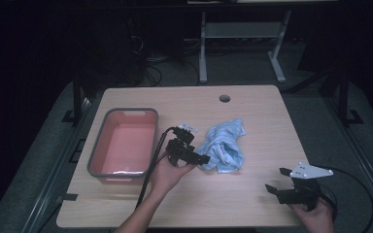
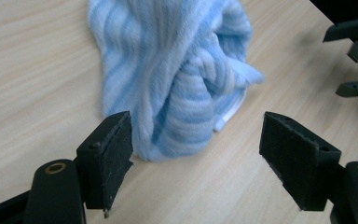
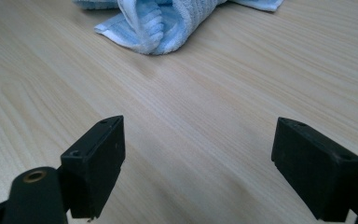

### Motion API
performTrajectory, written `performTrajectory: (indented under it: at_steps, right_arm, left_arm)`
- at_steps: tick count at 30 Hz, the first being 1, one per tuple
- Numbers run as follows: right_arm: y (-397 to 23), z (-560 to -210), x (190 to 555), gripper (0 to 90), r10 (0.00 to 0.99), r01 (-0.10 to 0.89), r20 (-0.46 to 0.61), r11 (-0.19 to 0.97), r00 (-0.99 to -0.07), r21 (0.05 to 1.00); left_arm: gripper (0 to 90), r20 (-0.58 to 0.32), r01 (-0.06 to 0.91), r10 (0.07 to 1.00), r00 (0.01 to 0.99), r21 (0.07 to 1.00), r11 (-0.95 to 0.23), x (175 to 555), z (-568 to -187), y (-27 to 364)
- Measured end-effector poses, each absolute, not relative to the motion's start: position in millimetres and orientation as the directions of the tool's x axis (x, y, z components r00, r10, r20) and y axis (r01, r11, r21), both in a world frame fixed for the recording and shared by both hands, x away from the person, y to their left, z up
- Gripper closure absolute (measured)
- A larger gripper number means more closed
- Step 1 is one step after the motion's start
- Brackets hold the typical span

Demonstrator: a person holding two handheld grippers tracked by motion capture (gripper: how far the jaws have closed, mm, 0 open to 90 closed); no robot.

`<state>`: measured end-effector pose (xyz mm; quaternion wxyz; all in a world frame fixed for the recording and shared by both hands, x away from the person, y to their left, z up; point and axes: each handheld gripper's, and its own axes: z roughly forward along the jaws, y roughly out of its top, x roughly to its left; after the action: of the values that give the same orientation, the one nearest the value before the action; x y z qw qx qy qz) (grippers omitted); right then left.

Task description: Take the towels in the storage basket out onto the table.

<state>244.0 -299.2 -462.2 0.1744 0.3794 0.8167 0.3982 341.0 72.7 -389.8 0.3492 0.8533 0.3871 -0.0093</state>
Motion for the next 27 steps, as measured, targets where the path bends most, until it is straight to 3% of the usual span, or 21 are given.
performTrajectory:
  at_steps: [27]
  right_arm:
    - [-299,-462,245,16.7,0.763,0.487,0.02,0.392,-0.646,0.78]
  left_arm:
    - [23.3,-0.303,0.648,0.623,0.721,0.615,-0.45,304,-408,85]
